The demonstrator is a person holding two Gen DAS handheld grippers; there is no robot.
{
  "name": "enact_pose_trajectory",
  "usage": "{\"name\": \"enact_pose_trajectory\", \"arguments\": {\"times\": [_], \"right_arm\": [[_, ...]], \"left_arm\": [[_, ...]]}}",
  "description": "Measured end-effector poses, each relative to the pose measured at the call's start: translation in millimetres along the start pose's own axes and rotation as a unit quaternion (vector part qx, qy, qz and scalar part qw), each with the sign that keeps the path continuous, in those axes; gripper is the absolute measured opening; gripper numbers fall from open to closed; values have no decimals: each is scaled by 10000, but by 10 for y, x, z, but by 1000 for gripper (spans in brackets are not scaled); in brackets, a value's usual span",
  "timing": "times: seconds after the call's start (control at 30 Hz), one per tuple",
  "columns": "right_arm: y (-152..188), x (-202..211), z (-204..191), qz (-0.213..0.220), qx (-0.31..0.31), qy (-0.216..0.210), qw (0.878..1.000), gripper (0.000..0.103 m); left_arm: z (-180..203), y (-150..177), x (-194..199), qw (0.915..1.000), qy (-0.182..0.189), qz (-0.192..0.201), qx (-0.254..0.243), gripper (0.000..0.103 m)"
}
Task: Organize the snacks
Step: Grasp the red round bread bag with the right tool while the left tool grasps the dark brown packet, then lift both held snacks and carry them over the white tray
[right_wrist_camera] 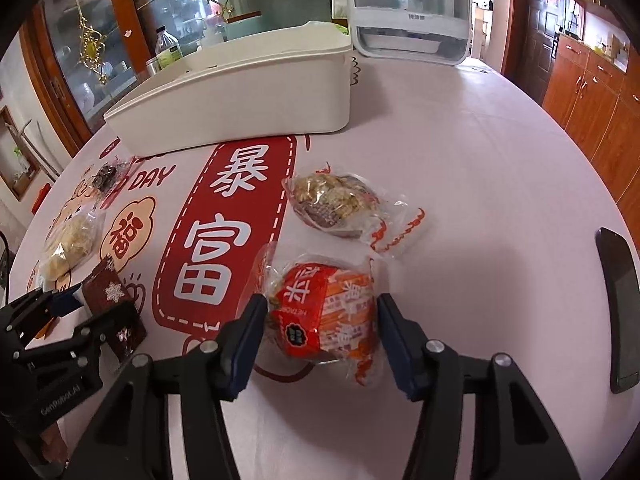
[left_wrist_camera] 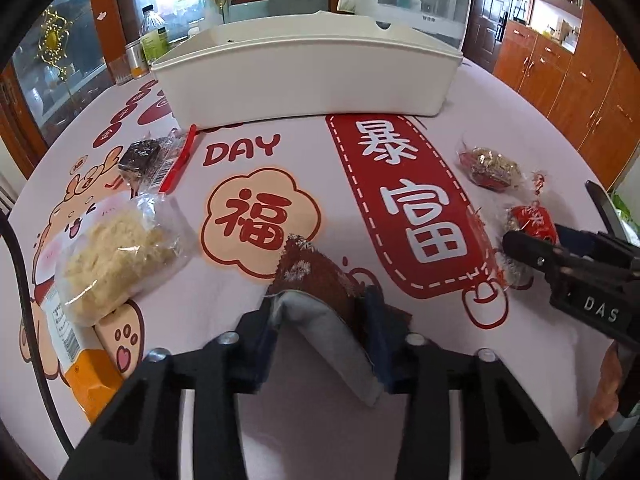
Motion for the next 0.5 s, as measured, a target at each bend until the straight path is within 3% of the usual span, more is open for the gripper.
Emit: {"name": "enact_pose_trajectory", "arguments": {"times": [0.07,0.27,0.5], "right_arm": [[7,5,-10,22,-1,-11,10000,55],[44,35,-31,65,12,-42,10000,54],[87,69,-62,85,16,-106,9999,54]], "left_arm": [[17,14,13,10000,52,14,19,29],[19,38,35,9999,140,39,60,19],[-74,40,47,9990,286,39,332,17]]}}
Point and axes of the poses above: each gripper's, at about its wrist camera, not at the fingertips, and x roughly against the way its jaws point, z to its right, y to its underside, the point moved 6 cm from there along -x, roughly the way its jaws point, and after that the axes turned 12 degrees about x, right-handed, at the moved point
